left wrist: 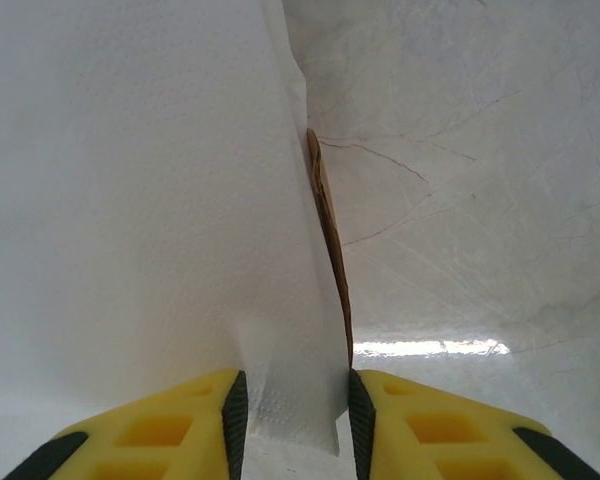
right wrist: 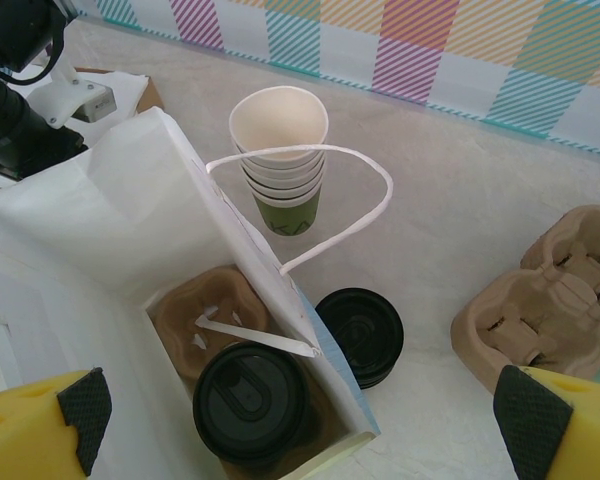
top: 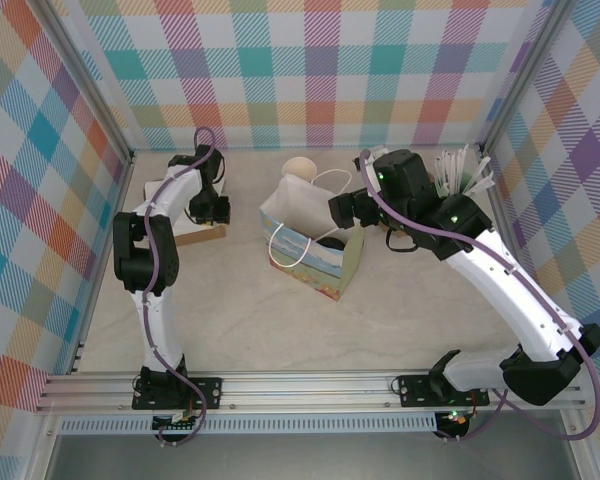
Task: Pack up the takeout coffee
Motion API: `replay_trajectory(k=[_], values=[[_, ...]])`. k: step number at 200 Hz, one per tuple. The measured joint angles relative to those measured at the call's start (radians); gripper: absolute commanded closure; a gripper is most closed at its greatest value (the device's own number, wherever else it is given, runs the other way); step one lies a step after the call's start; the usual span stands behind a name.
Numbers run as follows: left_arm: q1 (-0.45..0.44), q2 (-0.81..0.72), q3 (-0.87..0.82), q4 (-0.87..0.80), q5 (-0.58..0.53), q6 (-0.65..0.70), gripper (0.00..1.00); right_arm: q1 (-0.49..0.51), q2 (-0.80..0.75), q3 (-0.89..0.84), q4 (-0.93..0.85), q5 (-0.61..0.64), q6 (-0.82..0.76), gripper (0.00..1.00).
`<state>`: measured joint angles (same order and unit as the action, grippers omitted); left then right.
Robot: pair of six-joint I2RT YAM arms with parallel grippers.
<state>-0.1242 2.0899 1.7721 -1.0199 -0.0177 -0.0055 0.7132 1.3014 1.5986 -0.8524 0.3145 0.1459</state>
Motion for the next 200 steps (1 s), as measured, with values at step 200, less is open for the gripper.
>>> replay_trajectory(k=[200], values=[[0.0,-0.02,0.02,-0.001,-0.052,0.003,0.54,0.0,0.027,0.0,-0.001,0.0,0.0,0.0]])
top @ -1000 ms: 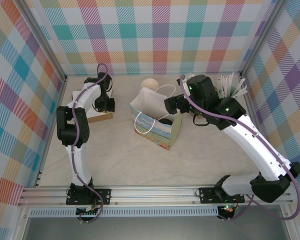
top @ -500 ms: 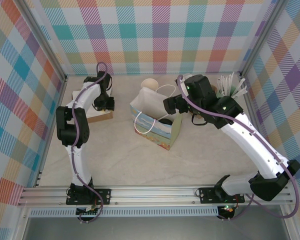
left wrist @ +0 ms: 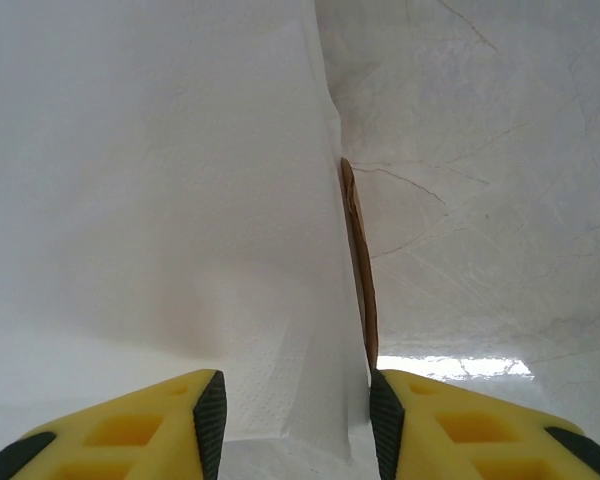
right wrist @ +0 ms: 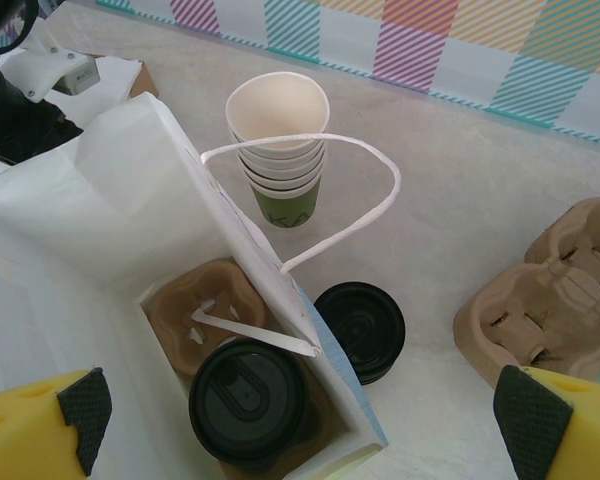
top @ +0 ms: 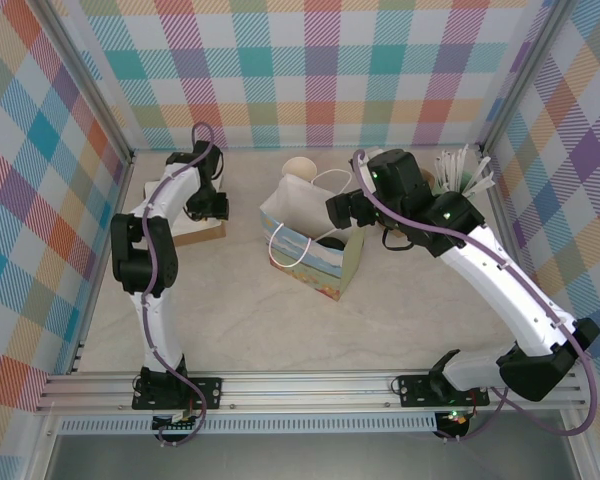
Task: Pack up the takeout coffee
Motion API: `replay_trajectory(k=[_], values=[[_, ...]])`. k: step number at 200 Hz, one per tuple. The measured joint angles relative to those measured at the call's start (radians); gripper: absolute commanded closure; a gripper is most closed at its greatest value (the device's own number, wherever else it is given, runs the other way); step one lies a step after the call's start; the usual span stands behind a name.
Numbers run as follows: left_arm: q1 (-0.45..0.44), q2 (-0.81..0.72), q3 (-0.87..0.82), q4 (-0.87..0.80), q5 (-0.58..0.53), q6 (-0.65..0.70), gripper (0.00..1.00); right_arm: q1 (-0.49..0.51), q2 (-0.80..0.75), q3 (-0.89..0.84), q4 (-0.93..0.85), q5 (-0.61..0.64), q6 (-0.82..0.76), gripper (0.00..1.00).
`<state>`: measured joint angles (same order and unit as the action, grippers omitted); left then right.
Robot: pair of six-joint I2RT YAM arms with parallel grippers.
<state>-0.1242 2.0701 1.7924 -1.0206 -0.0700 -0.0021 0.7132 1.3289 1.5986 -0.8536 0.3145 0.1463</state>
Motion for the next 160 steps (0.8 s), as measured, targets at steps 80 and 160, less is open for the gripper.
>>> replay_trajectory(k=[80,160], values=[[0.0,-0.031,0.005,-0.002,-0.002,0.0,0.53,0.0,0.002,0.0,0.0,0.0,0.0,0.0],[0.0,-0.023,0.005,-0.003,0.043,0.004,0.54,0.0,0.004,0.0,0.0,0.0,0.0,0.0]])
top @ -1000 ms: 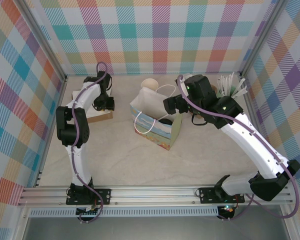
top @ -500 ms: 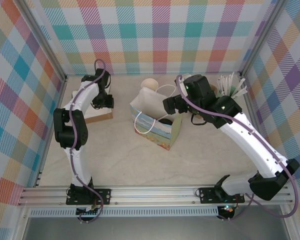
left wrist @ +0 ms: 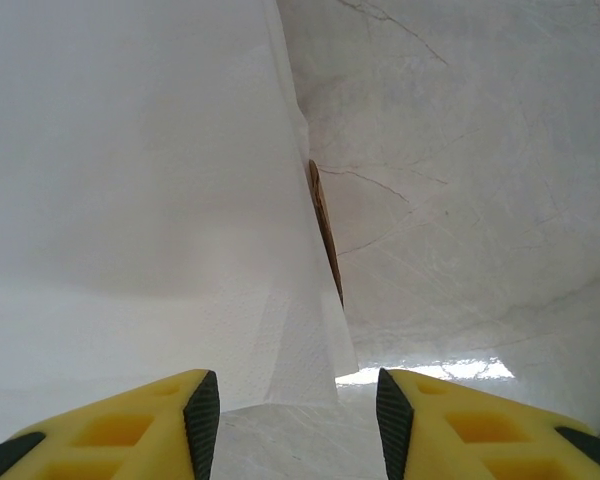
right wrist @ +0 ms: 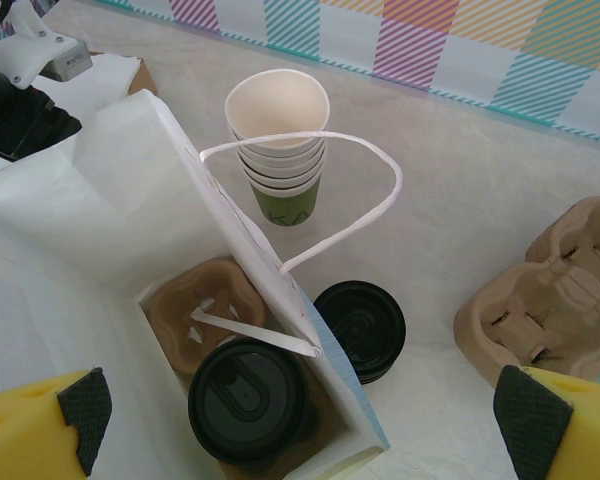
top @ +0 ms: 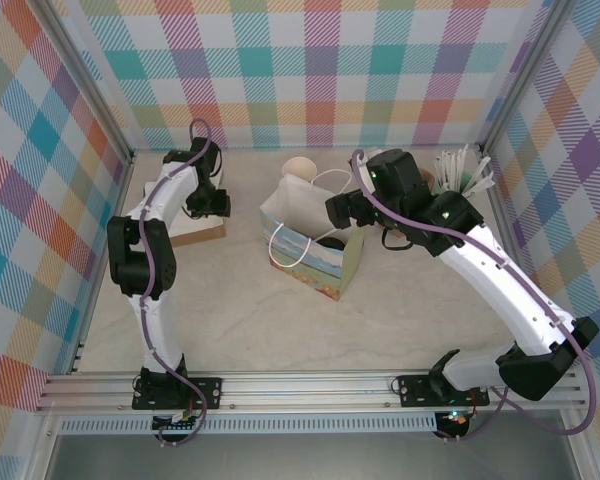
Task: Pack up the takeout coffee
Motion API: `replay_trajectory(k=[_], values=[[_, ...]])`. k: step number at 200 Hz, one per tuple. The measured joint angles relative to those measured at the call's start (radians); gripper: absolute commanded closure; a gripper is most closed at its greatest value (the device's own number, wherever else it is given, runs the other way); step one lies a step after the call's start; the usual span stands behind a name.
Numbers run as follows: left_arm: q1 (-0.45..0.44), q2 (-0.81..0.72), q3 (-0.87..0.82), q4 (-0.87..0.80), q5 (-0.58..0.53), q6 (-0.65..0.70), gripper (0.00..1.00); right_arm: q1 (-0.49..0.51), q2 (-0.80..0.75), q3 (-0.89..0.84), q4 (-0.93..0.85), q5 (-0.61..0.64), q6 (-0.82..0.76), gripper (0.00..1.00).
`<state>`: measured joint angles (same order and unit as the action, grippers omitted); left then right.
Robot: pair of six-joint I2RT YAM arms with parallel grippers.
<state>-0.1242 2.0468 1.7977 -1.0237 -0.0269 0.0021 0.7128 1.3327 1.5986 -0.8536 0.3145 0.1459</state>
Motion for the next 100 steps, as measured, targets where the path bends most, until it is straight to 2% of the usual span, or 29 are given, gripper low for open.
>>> replay_trajectory(k=[30,61,100], values=[[0.0,0.008,0.0,-0.012,0.004,0.007,0.55,0.0,0.002,0.0,0.0,0.0,0.0,0.0],[0.0,0.01,0.0,-0.022,0.003,0.015,0.6,0.0,0.003,0.0,0.0,0.0,0.0,0.0],[0.0,0.012,0.0,-0.021,0.003,0.015,0.6,0.0,0.008,0.0,0.0,0.0,0.0,0.0]])
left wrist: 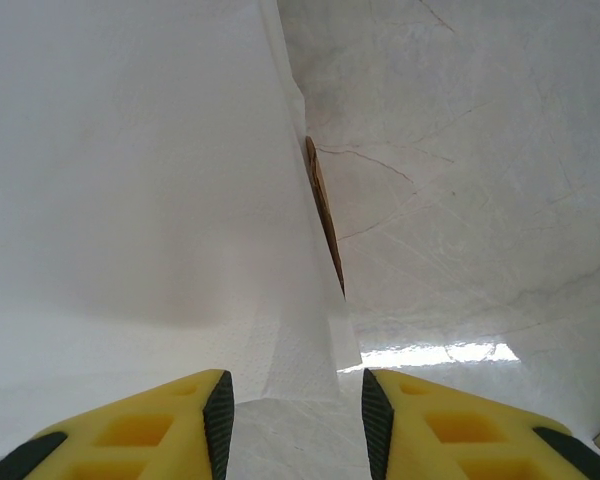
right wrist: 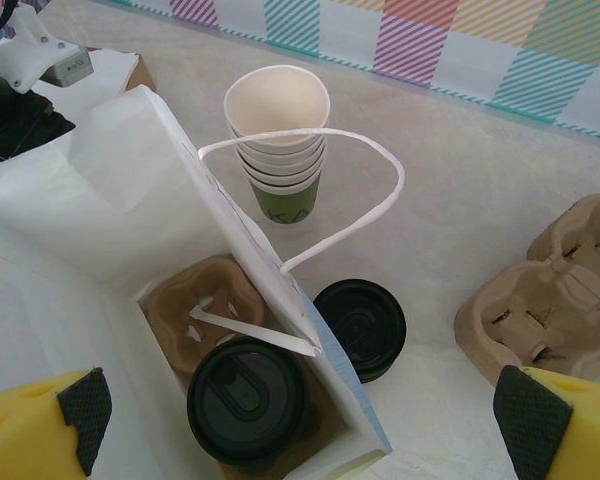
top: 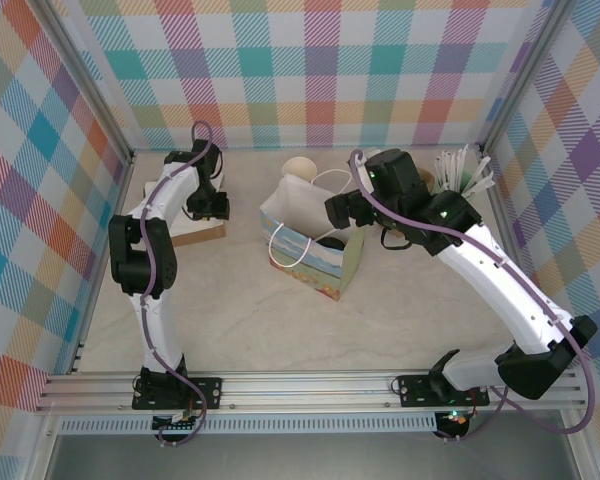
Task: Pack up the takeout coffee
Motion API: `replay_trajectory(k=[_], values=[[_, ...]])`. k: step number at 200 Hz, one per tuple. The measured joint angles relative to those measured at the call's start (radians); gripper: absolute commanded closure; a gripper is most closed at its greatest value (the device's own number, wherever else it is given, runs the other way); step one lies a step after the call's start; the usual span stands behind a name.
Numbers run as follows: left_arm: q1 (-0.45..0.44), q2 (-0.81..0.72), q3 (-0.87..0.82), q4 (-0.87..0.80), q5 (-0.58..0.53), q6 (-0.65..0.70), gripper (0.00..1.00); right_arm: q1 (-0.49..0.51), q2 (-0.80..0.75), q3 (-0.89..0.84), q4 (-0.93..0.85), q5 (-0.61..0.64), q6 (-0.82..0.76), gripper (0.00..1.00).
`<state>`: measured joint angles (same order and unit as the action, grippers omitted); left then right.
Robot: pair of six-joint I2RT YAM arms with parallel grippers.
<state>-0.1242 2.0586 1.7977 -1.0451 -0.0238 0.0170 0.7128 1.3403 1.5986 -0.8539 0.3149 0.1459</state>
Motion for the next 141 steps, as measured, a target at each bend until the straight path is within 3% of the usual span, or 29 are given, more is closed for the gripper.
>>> replay_trajectory(k=[141], values=[[0.0,0.027,0.0,0.0,-0.001,0.003,0.68,-0.003,0.0,-0.002,0.0,0.0,0.0,0.0]])
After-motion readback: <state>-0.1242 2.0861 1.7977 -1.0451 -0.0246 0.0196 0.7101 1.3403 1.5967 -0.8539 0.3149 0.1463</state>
